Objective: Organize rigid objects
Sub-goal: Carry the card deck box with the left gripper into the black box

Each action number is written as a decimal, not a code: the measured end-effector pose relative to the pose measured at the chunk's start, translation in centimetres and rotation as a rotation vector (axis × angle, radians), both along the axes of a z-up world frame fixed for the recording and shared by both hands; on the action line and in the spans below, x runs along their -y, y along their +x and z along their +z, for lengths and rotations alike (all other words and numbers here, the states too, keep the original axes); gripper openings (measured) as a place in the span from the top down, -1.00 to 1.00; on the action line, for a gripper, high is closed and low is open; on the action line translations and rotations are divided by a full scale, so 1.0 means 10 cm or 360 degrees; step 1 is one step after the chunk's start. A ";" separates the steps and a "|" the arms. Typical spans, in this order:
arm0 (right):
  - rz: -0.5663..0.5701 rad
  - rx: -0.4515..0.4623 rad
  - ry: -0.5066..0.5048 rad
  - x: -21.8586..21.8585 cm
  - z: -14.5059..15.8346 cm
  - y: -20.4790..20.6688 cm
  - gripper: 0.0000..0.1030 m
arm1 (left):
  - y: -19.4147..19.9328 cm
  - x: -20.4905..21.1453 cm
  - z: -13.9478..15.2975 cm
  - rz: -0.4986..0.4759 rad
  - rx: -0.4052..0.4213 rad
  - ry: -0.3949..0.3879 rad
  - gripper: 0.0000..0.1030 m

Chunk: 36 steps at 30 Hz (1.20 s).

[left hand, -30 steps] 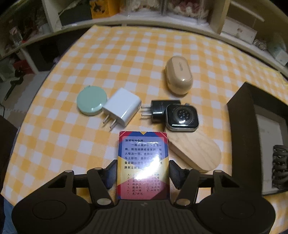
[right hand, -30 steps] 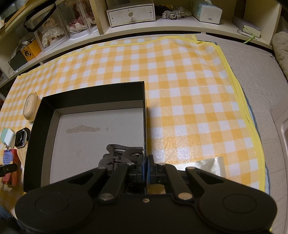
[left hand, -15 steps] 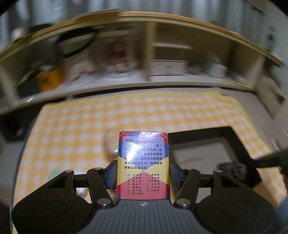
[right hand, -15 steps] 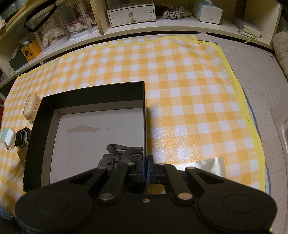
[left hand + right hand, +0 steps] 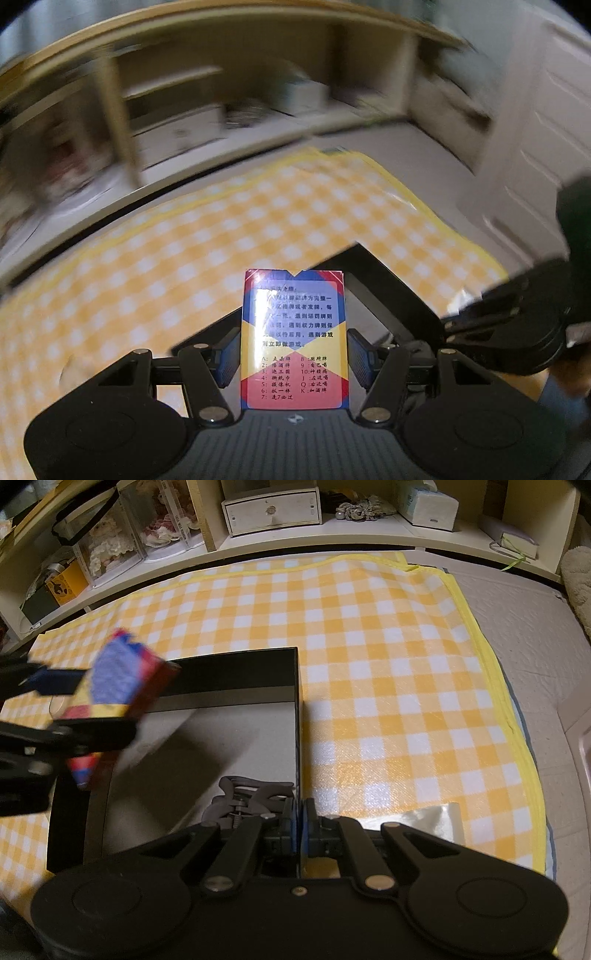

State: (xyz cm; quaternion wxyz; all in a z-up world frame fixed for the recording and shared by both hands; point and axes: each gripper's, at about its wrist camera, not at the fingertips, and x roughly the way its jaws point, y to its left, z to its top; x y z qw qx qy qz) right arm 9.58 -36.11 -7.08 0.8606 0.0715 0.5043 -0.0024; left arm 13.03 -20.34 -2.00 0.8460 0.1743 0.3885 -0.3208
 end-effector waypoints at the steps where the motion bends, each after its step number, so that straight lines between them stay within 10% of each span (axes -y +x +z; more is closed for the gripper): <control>1: 0.0000 0.0000 0.0000 0.00 0.01 0.00 0.92 | 0.03 0.07 -0.04 -0.0071 0.0019 0.0046 -0.16; 13: 0.0001 0.0003 0.0014 -0.03 0.00 -0.01 0.91 | 0.15 0.44 -0.52 -0.0718 0.0002 0.0432 -0.20; 18: 0.0005 -0.0003 0.0018 -0.04 0.03 -0.01 0.91 | 0.15 0.37 -0.65 -0.0628 -0.0021 0.0510 -0.57; 20: 0.0007 -0.0004 0.0013 -0.04 0.03 0.00 0.91 | 0.14 0.30 -0.64 -0.0585 -0.0104 0.0515 -0.13; 23: 0.0009 -0.0007 0.0011 -0.05 0.04 0.01 0.91 | 0.11 0.23 -0.61 -0.0476 -0.0172 0.0525 0.01; 29: 0.0013 -0.0009 0.0011 -0.04 0.03 0.04 0.91 | 0.10 0.15 -0.65 -0.0284 -0.0352 0.0562 0.06; 36: 0.0017 -0.0010 0.0009 -0.04 0.02 0.05 0.91 | 0.14 0.20 -0.67 -0.0137 -0.0233 0.0537 0.15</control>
